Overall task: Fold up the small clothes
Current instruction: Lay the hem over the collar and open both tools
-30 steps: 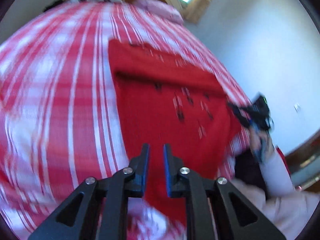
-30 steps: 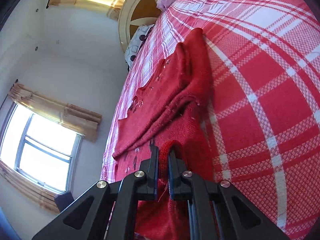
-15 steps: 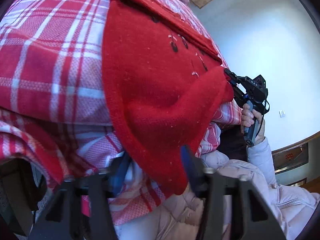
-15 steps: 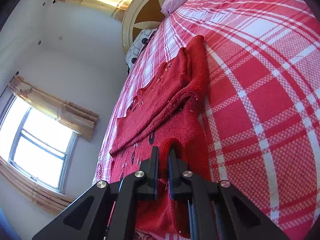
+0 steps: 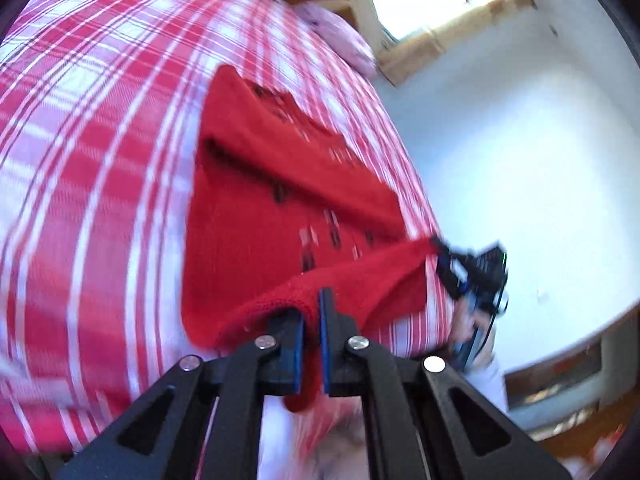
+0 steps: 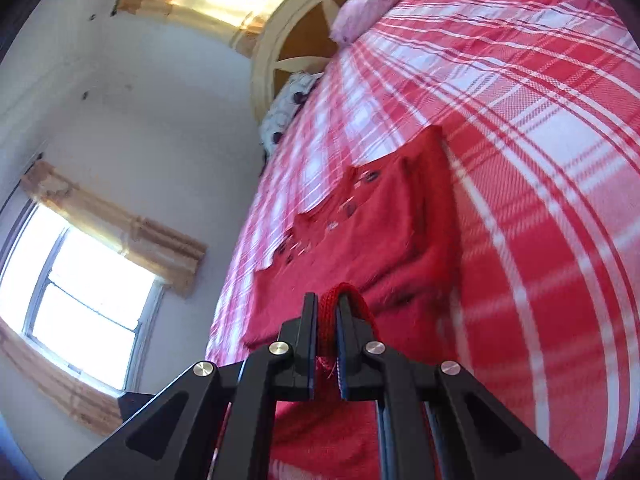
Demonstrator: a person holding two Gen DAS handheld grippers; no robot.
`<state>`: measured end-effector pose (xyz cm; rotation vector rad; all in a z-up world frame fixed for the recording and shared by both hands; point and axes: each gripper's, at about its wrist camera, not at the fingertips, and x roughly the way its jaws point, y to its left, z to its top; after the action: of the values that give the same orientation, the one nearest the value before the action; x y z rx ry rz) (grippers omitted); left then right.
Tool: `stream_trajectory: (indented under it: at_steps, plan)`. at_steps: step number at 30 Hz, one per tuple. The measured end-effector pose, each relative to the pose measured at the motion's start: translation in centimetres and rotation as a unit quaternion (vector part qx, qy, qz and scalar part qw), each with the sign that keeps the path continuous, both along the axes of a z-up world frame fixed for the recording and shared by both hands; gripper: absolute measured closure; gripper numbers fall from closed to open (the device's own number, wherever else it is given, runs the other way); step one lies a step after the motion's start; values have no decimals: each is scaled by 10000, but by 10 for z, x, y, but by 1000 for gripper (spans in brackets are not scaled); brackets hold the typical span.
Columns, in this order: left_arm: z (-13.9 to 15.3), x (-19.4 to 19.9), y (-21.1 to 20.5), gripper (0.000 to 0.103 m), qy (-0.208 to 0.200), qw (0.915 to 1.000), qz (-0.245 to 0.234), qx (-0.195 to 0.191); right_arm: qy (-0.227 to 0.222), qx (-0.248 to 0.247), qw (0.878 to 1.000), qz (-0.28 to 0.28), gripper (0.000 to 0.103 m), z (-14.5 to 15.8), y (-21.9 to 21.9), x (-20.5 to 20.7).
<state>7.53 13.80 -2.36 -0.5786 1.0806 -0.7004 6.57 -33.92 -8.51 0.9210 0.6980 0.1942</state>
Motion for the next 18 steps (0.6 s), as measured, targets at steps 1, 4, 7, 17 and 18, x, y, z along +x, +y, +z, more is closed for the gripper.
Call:
stream_trajectory:
  at_steps: [1, 4, 7, 17, 18]
  plan:
    - [-2, 20, 3, 97, 91, 9998, 143, -46, 70, -17, 10000, -56, 95, -5, -1, 6]
    - [-10, 54, 12, 97, -34, 9970, 671, 395, 293, -68, 9994, -191, 95, -27, -3, 18]
    - [-19, 73, 16, 96, -69, 9906, 906, 1024, 187, 135, 9996, -188, 94, -31, -7, 16]
    - [-17, 18, 26, 62, -2311, 9273, -5, 2944, -541, -42, 9977, -403, 34, 5, -18, -38]
    - [-19, 18, 25, 60, -2469, 9191, -118, 3070, -542, -132, 9977, -397, 34, 6, -16, -43]
